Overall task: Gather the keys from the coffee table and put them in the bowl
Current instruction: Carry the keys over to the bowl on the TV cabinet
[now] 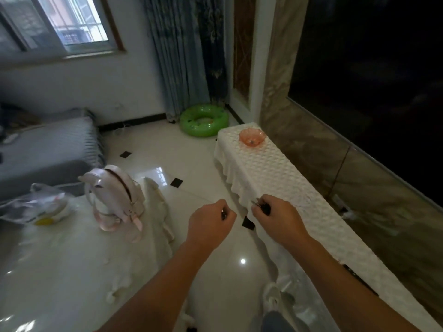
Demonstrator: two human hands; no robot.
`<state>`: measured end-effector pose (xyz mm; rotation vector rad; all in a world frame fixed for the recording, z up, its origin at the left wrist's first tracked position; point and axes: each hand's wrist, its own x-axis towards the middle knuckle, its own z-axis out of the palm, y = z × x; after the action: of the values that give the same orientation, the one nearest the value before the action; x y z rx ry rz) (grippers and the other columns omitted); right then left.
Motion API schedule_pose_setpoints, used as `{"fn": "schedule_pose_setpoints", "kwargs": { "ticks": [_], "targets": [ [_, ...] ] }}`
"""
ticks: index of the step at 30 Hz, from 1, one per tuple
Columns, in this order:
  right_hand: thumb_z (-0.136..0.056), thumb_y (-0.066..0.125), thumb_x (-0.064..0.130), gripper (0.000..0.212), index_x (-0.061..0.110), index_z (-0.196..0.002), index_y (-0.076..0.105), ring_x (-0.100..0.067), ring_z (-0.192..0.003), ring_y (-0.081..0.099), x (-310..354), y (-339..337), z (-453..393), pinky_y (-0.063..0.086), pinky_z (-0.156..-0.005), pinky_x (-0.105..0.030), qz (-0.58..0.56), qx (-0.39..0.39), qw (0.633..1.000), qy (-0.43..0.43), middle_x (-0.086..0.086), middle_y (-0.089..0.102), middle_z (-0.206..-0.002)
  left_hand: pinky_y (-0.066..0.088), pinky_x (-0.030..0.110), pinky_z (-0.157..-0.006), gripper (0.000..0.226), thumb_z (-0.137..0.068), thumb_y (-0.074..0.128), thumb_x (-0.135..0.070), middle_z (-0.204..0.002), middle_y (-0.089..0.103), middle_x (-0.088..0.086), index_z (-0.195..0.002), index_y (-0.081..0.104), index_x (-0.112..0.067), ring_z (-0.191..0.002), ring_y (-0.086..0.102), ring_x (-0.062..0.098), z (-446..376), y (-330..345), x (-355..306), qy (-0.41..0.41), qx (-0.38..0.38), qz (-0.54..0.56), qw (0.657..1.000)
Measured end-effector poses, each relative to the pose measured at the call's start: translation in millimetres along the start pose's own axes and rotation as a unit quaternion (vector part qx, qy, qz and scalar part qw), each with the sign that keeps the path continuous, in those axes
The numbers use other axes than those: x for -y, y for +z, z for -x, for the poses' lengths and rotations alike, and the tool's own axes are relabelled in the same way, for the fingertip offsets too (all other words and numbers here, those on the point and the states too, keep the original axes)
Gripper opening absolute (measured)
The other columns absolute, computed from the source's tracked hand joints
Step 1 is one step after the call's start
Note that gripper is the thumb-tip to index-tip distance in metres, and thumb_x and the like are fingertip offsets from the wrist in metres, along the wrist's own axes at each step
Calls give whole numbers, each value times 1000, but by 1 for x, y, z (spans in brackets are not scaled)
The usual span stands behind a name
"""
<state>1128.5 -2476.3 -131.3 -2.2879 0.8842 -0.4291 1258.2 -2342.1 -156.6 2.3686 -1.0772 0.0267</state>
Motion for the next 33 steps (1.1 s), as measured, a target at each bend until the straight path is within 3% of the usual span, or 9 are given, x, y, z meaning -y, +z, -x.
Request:
{"fn": "schedule_pose_setpoints", "kwargs": {
  "ticks": [4,8,11,17,22,27,33],
  "targets": [
    [-88,59,43,30,20,-69,57,-15,-55,59,-7,11,-55,53,-57,-36,-26,7,999,-20,4,59,-57,31,22,-41,35,-86,41,-45,-45,47,-3,-61,49,-22,-40,44,11,-47,10,12,-33,-25,-26,999],
    [-88,59,41,31,22,-63,53,-9,-49,51,-16,17,-128,48,-53,-34,-56,5,997,-49,7,52,-52,36,26,-42,43,-91,39,-46,-44,45,-2,-59,48,-19,-41,48,14,-110,17,11,-46,-50,-66,996],
    [-88,57,42,30,23,-65,54,-8,-50,53,-22,14,-182,50,-54,-33,-53,21,996,-64,7,54,-53,41,30,-45,42,-91,37,-47,-47,47,-1,-62,49,-20,-43,49,14,-158,23,2,-44,-27,-95,994],
    [-89,56,42,27,23,-70,55,-11,-50,53,-28,9,-278,46,-51,-31,2,56,990,-131,7,55,-54,42,30,-44,29,-85,42,-44,-50,49,-2,-69,50,-20,-43,48,15,-234,36,-5,-32,-30,-137,990],
    [-90,54,40,28,21,-70,51,-8,-49,48,-16,19,-330,36,-46,-26,18,101,980,-168,6,52,-54,43,31,-50,26,-82,38,-45,-61,55,-3,-77,49,-22,-51,53,18,-270,34,8,-79,-31,-146,986],
    [-90,53,41,29,22,-70,47,-9,-52,47,-11,35,-374,33,-47,-25,15,135,977,-166,4,52,-59,34,30,-50,21,-82,41,-42,-66,58,-2,-78,47,-23,-55,55,21,-310,35,31,-111,-40,-151,981],
    [-90,56,39,32,23,-64,44,-8,-48,45,-5,61,-426,29,-45,-23,-7,147,980,-137,4,48,-54,35,30,-53,17,-83,44,-38,-66,57,-4,-78,48,-21,-56,54,21,-359,48,57,-109,-38,-118,986]
  ]
}}
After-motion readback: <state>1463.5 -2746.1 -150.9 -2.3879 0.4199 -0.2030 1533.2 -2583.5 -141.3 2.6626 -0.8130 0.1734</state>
